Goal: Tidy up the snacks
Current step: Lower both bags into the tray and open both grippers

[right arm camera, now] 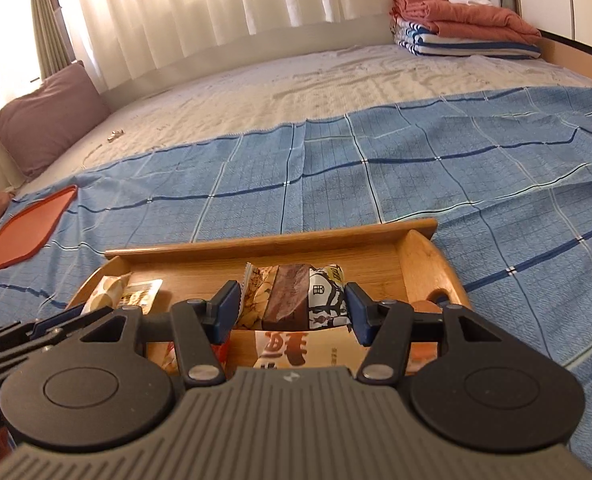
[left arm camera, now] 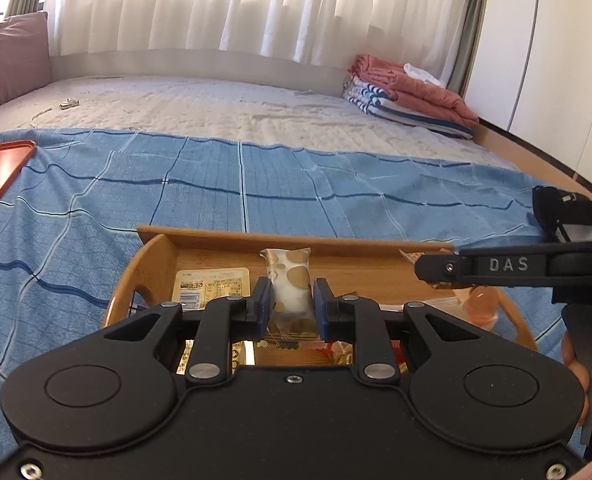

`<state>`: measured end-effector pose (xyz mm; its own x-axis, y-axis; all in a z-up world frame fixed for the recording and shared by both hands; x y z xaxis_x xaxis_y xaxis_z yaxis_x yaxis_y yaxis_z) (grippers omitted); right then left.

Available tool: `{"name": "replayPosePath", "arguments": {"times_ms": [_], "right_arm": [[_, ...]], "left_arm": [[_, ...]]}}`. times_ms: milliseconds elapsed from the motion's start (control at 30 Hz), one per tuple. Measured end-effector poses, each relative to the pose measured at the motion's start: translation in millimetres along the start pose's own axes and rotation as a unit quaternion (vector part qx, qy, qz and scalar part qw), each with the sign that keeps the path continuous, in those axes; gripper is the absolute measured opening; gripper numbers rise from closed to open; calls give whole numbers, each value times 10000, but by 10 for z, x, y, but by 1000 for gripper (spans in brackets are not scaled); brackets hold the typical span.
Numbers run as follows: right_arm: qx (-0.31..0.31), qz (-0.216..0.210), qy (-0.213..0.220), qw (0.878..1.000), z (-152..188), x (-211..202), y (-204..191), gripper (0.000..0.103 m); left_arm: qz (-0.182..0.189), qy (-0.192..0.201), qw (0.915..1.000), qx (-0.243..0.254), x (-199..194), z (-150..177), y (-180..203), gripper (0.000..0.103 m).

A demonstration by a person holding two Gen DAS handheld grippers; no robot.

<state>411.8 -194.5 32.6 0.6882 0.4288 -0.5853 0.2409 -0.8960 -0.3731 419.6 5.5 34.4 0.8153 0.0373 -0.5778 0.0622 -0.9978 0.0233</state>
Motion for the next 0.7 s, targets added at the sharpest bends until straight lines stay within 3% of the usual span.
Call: {"name": "replayPosePath", "arguments": {"times_ms": [267, 700], "right_arm": [[-179, 89, -287, 9994, 14, 391, -43, 59], [-126, 198, -461, 9987, 124, 594, 60, 60]], "left_arm": [[-59, -165, 9998, 73, 278, 132, 5, 22], [-183, -292, 9994, 104, 407, 237, -2, 22]]}}
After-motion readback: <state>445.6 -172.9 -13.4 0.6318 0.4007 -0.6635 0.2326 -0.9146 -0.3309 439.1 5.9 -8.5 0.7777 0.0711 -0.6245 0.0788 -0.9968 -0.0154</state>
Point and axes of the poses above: each gripper's, at about its wrist camera, not at the fingertips, and x roughly the way its jaws point, y to its right, z to its underside, the point moved 2 cm from there along x, roughly the way its jaws point, and after that the axes turned 14 degrees about -z, right-handed, at the moved point
